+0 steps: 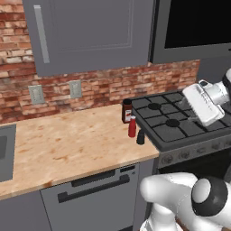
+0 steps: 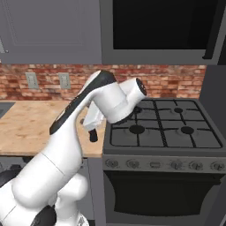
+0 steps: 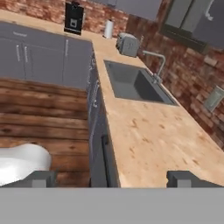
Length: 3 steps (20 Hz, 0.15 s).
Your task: Collect the paprika, ketchup, and shaker from the cabinet and place them next to the stove.
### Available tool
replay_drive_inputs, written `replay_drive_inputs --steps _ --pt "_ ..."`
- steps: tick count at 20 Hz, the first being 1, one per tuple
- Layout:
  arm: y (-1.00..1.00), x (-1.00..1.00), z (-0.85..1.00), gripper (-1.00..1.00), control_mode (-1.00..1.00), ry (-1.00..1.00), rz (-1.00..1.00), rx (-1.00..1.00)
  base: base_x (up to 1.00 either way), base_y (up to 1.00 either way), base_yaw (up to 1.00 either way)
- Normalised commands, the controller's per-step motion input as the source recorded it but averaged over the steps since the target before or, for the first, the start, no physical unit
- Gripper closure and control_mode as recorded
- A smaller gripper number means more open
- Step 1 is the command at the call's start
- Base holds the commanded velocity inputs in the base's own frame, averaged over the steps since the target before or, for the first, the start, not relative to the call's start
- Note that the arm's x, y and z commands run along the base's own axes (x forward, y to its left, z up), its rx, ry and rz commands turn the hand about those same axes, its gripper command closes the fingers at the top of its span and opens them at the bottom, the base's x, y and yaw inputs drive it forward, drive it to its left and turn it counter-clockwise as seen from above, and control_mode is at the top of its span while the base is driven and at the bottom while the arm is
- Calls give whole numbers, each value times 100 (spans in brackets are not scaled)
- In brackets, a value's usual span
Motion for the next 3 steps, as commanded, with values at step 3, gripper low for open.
replay_drive_inputs --steps 3 --pt "4 -100 50 -100 -100 -3 0 -4 0 0 0"
